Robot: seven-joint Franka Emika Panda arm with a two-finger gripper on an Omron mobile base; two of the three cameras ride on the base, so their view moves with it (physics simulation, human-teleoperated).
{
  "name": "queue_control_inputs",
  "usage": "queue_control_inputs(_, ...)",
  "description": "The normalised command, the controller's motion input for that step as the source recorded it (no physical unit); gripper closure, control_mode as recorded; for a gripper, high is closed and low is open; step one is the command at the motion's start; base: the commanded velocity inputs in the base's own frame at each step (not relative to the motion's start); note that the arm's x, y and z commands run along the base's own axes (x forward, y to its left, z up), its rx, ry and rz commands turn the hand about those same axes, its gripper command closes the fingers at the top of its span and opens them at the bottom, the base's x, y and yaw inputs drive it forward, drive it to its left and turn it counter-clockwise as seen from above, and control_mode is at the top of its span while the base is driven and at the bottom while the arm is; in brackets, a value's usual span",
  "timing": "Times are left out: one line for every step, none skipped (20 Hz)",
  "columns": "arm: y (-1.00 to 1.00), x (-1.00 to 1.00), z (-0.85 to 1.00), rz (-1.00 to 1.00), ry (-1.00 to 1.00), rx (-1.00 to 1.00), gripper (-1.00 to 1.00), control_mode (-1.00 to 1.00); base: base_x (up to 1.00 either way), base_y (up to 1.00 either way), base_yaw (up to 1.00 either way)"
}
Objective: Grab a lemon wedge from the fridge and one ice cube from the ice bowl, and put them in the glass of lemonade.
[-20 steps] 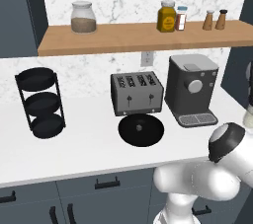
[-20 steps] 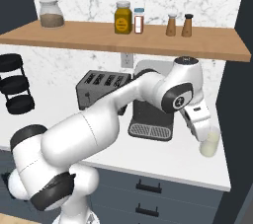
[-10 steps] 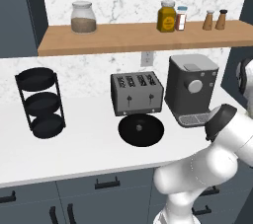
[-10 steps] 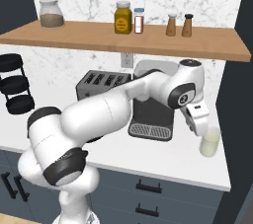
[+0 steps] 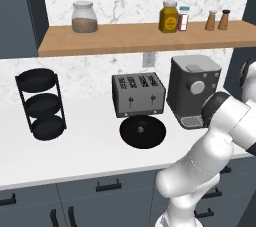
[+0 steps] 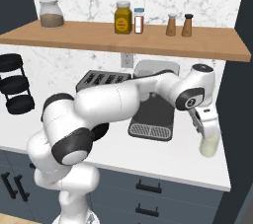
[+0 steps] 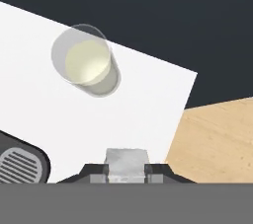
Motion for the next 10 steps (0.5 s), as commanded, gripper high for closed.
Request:
queue_control_inputs(-0.29, 0.45, -0.05, 0.00, 0.00, 0.00, 1.00, -1.00, 0.00, 0.00, 0.00)
queue_control_inputs(-0.34, 0.49, -0.07, 0.00, 0.00, 0.00, 1.00, -1.00, 0.00, 0.00, 0.00)
queue_control_inputs(-0.32, 0.49, -0.08, 0.00, 0.00, 0.00, 1.00, -1.00, 0.00, 0.00, 0.00)
queue_control_inputs(-0.31, 0.39, -0.06, 0.00, 0.00, 0.00, 1.00, -1.00, 0.00, 0.00, 0.00)
queue_control_inputs(-0.23, 0.26, -0.06, 0.00, 0.00, 0.00, 1.00, -1.00, 0.00, 0.00, 0.00)
queue_control_inputs(-0.21, 0.20, -0.08, 0.00, 0.00, 0.01, 1.00, -1.00, 0.00, 0.00, 0.00)
queue_control_inputs(-0.18, 0.12, -0.14, 0.00, 0.00, 0.01, 1.00, -1.00, 0.00, 0.00, 0.00)
queue_control_inputs(-0.18, 0.10, -0.17, 0.00, 0.00, 0.01, 1.00, -1.00, 0.00, 0.00, 0.00)
queue_control_inputs(-0.21, 0.11, -0.22, 0.00, 0.00, 0.01, 1.00, -1.00, 0.00, 0.00, 0.00)
queue_control_inputs(-0.26, 0.17, -0.24, 0.00, 0.00, 0.01, 1.00, -1.00, 0.00, 0.00, 0.00)
